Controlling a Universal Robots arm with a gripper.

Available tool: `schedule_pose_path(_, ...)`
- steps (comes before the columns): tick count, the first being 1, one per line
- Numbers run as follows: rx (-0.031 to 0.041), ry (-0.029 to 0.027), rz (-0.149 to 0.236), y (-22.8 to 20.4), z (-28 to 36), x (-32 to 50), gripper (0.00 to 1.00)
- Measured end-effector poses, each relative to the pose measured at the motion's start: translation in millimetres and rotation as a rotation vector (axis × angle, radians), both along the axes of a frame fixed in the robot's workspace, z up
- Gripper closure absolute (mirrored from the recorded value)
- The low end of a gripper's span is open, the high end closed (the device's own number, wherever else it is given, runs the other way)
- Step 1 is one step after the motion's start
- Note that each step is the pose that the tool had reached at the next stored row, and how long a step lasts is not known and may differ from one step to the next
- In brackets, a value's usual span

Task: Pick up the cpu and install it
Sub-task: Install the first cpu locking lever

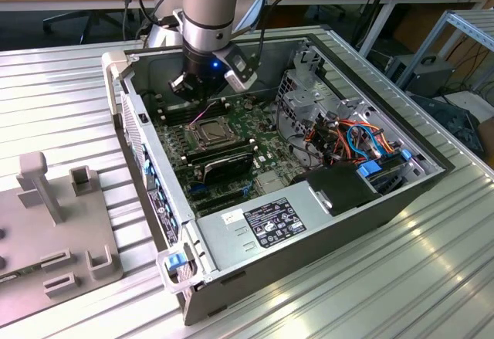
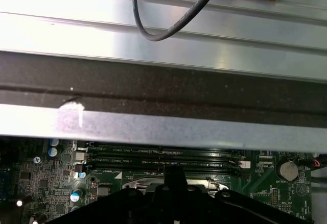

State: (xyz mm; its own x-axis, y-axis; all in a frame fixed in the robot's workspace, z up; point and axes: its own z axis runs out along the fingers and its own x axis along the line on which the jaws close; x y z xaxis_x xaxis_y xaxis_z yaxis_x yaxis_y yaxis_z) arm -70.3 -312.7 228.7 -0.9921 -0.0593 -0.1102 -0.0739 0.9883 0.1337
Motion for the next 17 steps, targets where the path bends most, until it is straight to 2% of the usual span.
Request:
schedule_pose_path(9,0.0,0.0001,0.0,0.0,-4.7,4.6,0.89)
schedule_pose_path(17,-0.0002,0.0002,0.0,0.0,-9.1,5.0,0.89)
